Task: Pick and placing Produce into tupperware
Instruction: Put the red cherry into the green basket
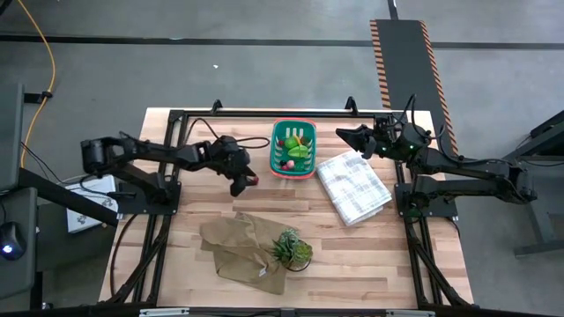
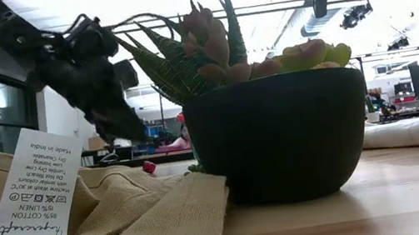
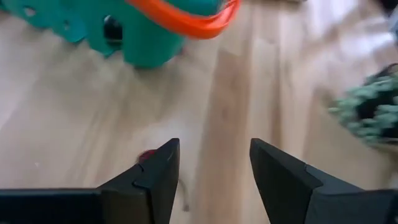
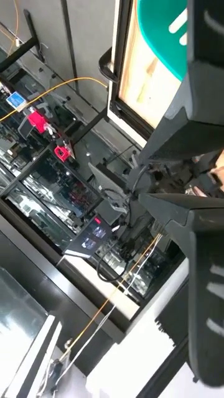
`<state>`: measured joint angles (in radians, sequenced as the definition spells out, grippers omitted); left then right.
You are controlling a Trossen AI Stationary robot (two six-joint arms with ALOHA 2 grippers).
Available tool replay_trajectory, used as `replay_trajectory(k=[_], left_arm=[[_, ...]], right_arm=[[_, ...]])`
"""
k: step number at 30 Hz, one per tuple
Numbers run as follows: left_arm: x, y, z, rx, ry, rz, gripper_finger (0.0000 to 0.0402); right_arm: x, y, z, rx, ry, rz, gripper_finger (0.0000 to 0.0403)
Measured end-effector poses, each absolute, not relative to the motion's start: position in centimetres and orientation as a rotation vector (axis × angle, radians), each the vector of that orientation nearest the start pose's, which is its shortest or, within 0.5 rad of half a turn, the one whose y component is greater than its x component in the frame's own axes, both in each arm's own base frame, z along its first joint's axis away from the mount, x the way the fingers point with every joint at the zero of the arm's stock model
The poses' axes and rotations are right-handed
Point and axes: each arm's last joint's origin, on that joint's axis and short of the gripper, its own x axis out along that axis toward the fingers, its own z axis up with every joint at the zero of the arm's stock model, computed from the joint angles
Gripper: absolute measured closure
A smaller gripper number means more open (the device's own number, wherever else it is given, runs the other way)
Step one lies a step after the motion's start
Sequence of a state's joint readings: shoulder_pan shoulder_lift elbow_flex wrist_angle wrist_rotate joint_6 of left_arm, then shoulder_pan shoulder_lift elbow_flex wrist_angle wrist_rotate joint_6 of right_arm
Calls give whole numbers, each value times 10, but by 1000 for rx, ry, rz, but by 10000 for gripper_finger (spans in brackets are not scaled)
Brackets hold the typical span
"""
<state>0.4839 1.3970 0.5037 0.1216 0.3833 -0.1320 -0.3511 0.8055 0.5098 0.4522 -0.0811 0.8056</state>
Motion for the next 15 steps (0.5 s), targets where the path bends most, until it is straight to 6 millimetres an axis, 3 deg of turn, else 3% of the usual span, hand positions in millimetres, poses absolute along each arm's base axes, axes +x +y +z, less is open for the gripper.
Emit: replay_trajectory(k=[7, 10, 15], left_arm=[[195, 88, 178, -483, 689, 168, 236], [188, 76, 190, -412, 657, 230, 244], [184, 53, 185, -241, 577, 391, 254]], right_arm=[[174, -60, 295, 736, -230, -153, 324], [175, -59, 292, 702, -190, -133, 324], [177, -56, 286, 679, -115, -127, 324]])
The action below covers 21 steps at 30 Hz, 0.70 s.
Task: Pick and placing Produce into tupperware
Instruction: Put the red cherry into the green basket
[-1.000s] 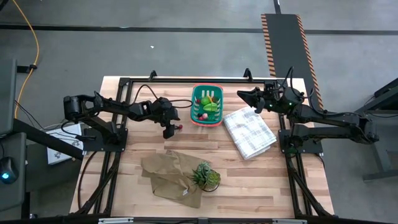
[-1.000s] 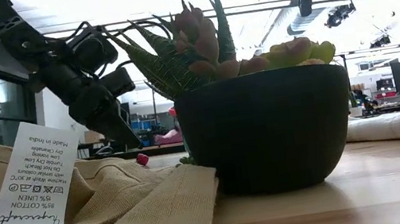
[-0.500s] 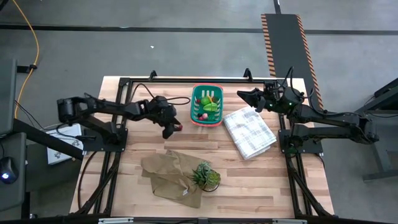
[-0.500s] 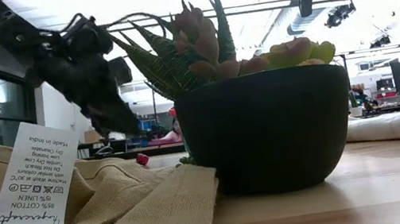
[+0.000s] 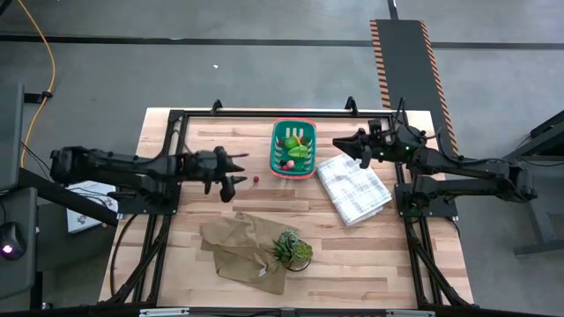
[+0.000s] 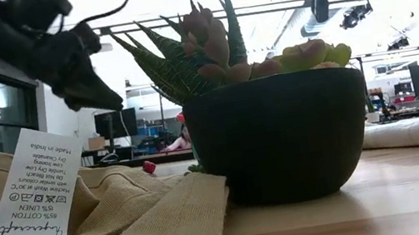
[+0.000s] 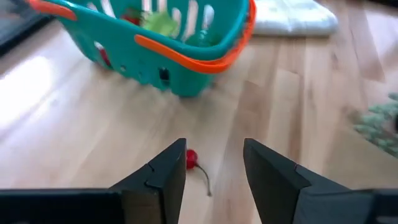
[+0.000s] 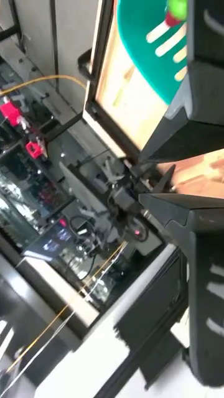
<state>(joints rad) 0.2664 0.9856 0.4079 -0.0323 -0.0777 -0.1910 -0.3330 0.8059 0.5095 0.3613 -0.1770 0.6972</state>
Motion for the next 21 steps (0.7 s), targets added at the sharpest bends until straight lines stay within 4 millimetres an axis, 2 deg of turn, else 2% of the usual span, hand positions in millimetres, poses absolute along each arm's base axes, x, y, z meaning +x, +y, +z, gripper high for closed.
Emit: replay_trajectory(k=[6, 14, 21], left_arm=[[178, 35, 158, -207, 415, 435, 259], [153, 32, 125, -184, 313, 503, 259], [151, 32, 123, -124, 302, 507, 259]], right_arm=[[179, -48, 283, 639, -98, -182, 324], [182, -38, 282, 627, -94, -198, 324], [183, -31, 281, 584, -84, -233, 324]])
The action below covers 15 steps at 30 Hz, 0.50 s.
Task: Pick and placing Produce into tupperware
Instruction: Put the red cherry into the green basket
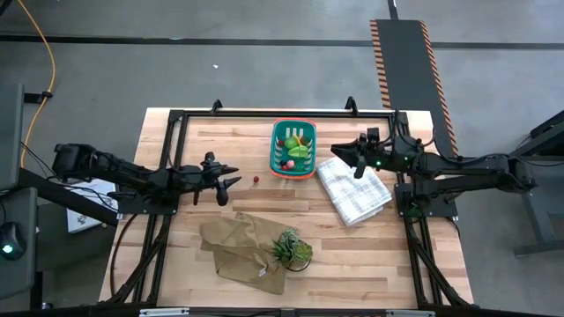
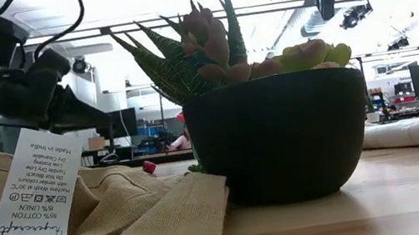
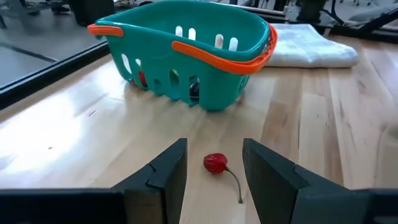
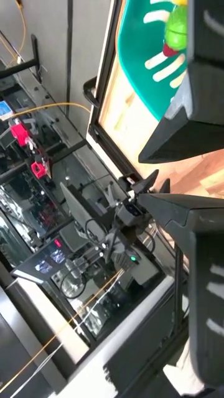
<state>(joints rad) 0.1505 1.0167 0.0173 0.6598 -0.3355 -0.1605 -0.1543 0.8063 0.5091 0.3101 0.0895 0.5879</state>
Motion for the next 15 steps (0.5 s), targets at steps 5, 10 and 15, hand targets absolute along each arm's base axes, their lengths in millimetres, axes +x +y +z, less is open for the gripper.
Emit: replay_trajectory(k=[5, 10, 15], left_arm=[[157, 33, 124, -97, 324, 503, 259], [165, 35, 120, -75, 372, 499, 259], [170, 35, 114, -87, 363, 501, 259]], right_arm=[[184, -28, 280, 572, -72, -240, 324], [184, -27, 279, 572, -60, -235, 324], [184, -27, 279, 581, -58, -227, 324]])
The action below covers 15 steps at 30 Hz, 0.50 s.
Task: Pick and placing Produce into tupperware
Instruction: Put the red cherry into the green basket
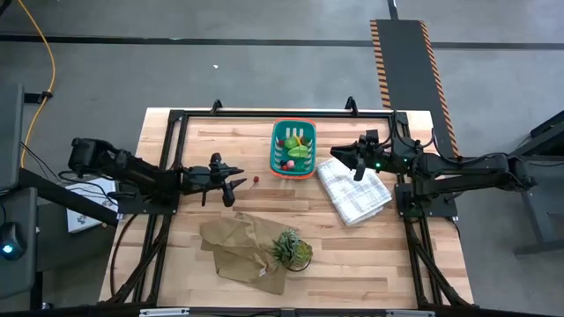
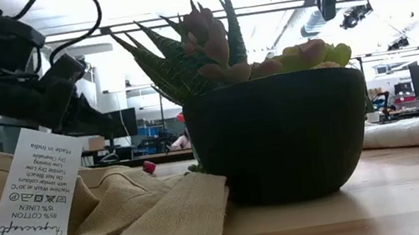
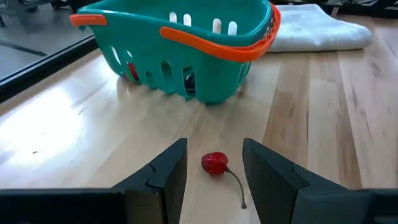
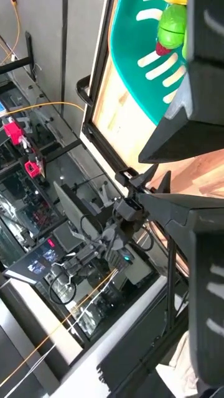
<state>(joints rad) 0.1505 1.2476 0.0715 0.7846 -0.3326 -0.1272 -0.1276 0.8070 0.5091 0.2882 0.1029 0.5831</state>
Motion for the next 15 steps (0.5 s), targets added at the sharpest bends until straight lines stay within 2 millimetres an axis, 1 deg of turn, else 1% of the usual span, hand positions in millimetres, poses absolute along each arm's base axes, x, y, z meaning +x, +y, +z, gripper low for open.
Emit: replay_trajectory(k=[8, 15], left_arm=[[175, 36, 106, -70, 380, 499, 259], [177, 36, 102, -42, 383, 496, 259]], right_arm=[[184, -26, 279, 580, -56, -220, 324], [184, -26, 279, 573, -54, -219, 324]])
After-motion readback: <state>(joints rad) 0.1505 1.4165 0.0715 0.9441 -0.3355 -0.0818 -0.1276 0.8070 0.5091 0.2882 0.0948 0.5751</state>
